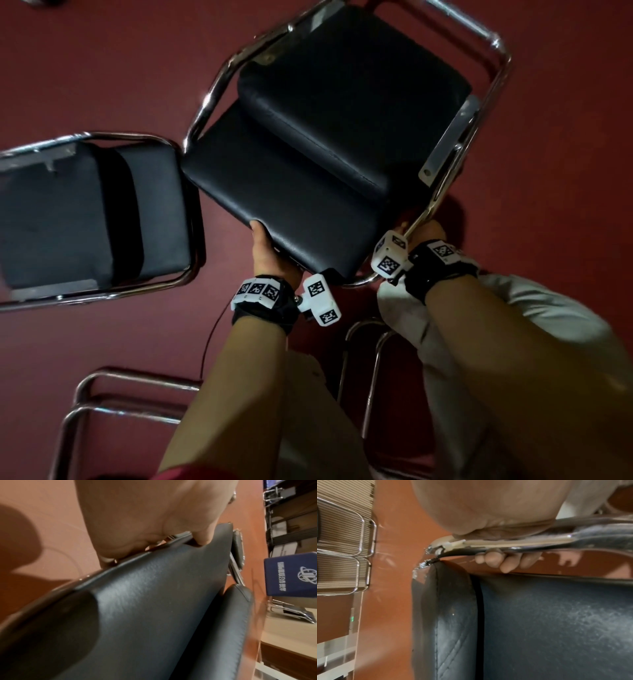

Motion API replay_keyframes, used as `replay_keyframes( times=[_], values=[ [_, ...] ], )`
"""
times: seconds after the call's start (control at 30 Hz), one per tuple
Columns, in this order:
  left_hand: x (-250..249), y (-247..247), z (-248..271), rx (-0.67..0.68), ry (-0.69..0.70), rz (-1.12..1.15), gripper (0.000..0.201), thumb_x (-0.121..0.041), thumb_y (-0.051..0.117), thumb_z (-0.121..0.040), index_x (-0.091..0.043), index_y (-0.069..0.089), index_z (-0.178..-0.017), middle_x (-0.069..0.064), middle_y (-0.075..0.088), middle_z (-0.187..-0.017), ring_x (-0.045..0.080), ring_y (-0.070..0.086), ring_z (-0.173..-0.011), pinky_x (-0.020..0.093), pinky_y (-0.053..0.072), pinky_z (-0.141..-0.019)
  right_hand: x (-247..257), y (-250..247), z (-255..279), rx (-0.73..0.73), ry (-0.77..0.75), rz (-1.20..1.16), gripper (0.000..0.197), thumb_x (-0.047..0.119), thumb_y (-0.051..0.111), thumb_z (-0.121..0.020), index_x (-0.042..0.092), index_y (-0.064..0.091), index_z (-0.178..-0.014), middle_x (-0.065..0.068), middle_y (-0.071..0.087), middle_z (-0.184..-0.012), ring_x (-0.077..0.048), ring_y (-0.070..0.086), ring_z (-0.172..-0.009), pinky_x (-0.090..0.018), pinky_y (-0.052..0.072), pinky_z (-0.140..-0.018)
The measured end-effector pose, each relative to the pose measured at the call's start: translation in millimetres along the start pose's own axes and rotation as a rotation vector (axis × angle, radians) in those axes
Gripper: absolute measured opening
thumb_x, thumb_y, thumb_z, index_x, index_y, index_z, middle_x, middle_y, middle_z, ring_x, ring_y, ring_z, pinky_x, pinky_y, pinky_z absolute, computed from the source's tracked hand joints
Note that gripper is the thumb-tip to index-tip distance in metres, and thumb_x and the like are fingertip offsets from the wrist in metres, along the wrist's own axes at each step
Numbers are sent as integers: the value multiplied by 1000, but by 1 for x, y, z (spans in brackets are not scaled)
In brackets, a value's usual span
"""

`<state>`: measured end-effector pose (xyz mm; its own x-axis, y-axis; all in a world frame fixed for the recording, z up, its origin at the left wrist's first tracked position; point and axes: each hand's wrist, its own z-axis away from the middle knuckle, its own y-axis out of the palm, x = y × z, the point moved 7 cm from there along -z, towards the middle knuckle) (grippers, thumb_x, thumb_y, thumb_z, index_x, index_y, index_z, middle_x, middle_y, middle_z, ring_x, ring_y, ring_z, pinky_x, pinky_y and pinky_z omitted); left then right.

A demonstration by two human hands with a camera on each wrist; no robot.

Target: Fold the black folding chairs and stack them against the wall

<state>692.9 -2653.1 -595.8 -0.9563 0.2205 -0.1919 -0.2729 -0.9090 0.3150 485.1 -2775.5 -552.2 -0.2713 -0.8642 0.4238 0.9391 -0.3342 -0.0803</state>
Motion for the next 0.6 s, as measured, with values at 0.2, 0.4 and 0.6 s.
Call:
replay_keyframes(
  times=[0.2, 0.4, 0.6],
  values=[
    [-14, 46, 72, -88, 66, -25, 84, -75, 69, -72, -20, 58, -134, 14, 67, -127, 40, 63, -117, 59, 48, -101, 59, -16, 49, 31, -8, -34, 50, -3, 36, -94, 12, 47, -48, 2, 41, -35, -11, 41, -28, -14, 37, -36],
    [-23, 119, 153, -120, 24, -26, 84, -71, 75, -69, -14, 59, -129, 19, 66, -126, 44, 62, -116, 61, 46, -102, 122, -33, 92, -36, 107, -81, 34, 17, 45, -98, 13, 49, -64, -2, 46, -52, -15, 46, -39, -17, 43, -39],
    [-35, 209, 226, -143, 0, -52, 89, -73, 75, -68, -9, 58, -128, 25, 65, -124, 46, 61, -114, 60, 45, -104, 213, -39, 154, 53, 181, -53, 36, 25, 34, -106, 15, 43, -72, -1, 52, -55, -12, 52, -54, -13, 43, -38]
  ],
)
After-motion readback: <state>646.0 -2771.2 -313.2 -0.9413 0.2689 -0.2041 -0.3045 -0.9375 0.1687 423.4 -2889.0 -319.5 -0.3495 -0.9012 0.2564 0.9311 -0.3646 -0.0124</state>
